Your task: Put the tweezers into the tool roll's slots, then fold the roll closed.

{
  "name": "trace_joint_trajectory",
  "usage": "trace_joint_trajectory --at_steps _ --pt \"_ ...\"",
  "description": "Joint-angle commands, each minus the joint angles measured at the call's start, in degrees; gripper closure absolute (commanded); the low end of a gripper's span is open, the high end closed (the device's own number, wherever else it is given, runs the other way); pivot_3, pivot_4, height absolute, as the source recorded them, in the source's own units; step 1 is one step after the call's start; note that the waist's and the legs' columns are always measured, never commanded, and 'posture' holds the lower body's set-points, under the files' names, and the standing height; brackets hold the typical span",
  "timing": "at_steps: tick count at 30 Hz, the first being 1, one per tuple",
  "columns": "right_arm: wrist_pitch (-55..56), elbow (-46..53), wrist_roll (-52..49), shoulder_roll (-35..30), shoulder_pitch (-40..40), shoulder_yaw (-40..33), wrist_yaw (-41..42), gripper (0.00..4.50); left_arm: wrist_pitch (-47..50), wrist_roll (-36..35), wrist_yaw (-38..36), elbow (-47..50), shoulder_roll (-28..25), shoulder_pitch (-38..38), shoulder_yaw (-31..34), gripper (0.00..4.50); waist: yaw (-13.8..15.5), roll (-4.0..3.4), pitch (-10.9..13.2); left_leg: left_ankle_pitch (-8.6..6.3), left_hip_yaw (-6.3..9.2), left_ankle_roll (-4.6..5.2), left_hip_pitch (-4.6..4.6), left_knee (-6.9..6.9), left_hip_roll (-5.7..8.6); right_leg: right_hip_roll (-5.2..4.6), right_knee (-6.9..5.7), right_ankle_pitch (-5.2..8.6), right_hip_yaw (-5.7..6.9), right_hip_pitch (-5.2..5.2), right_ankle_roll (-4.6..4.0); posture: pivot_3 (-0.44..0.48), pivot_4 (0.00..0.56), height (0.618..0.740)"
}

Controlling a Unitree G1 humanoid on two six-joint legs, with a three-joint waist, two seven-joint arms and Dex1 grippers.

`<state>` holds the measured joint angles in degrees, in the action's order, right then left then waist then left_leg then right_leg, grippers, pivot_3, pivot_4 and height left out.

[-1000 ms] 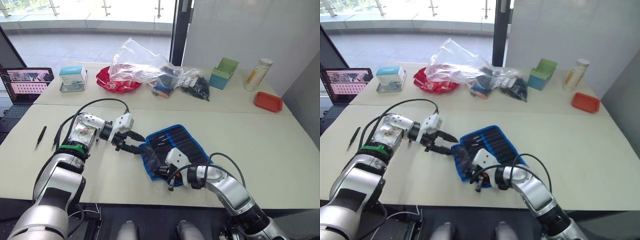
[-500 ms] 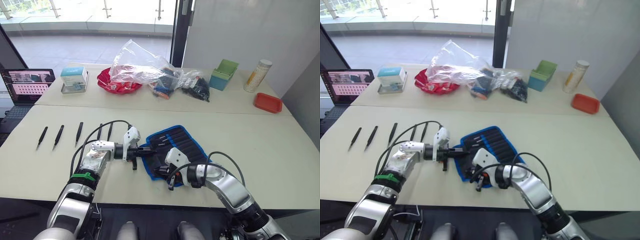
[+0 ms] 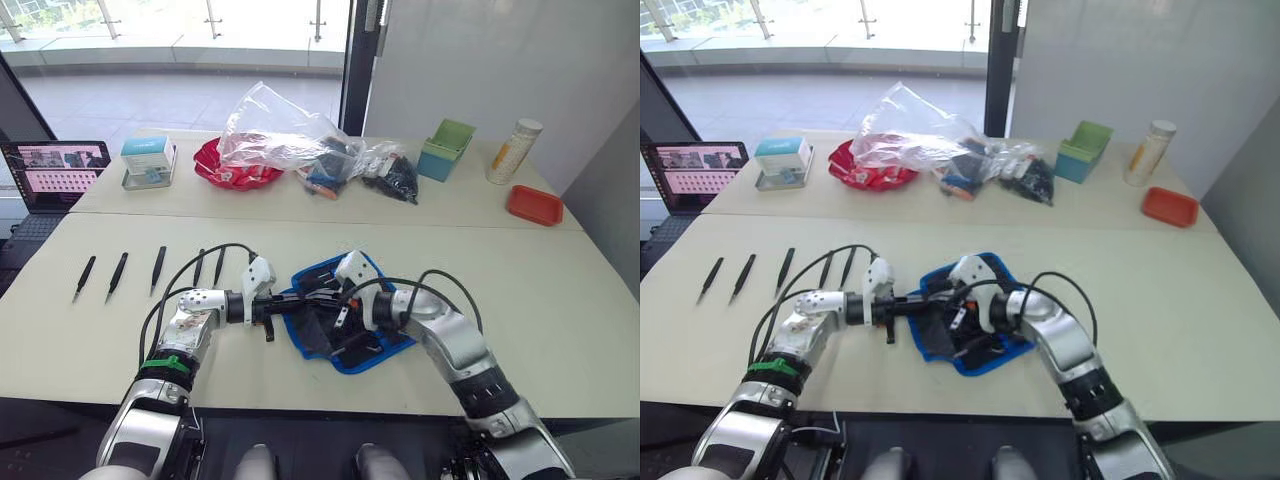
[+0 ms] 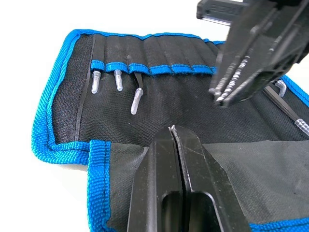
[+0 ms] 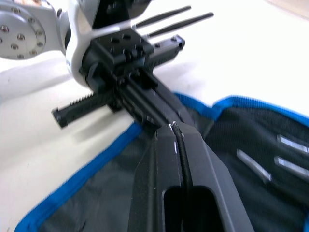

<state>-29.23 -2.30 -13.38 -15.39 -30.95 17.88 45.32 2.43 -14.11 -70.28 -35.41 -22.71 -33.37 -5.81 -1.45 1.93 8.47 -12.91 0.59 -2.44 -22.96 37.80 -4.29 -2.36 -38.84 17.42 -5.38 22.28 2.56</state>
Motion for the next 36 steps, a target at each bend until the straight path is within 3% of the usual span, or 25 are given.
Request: trace_joint_trajectory --at_steps 1,11,23,36 --pt "4.0 -4.1 2.2 2.0 -0.9 2.2 0.4 4.50 1.1 1.5 0.3 -1.6 -0.1 2.6 -0.8 4.49 -0.1 -0.11 -0.1 0.00 0.00 0.00 0.00 -0.01 0.00 0.00 0.00 0.00 0.00 0.00 0.00 0.000 0.150 0.723" --pt "9.8 -11.8 5.6 1.0 4.8 4.9 3.9 4.50 2.1 1.6 0.4 0.8 -0.7 3.9 -0.1 4.49 -1.2 -0.92 -0.7 -0.02 -0.02 0.03 0.14 -0.14 0.00 0.00 0.04 0.06 -0.04 -0.07 0.04 0.000 0.150 0.723" --pt "9.6 -7.5 6.7 -0.2 7.5 5.3 5.3 4.50 1.3 2.2 0.2 0.6 -0.8 3.9 -0.7 4.49 -1.1 -0.98 -0.7 -0.08 -0.05 0.12 0.12 -0.15 0.03 0.00 0.20 0.11 -0.09 -0.12 0.08 0.000 0.150 0.723" --pt "2.3 7.8 5.1 -11.0 17.0 12.1 15.0 4.50 0.4 3.0 0.1 1.2 -1.0 5.0 -1.8 4.49 -0.8 -0.98 -0.8 -0.14 -0.05 0.19 0.12 -0.23 0.03 0.00 0.49 0.12 -0.10 -0.22 0.09 0.000 0.150 0.723"
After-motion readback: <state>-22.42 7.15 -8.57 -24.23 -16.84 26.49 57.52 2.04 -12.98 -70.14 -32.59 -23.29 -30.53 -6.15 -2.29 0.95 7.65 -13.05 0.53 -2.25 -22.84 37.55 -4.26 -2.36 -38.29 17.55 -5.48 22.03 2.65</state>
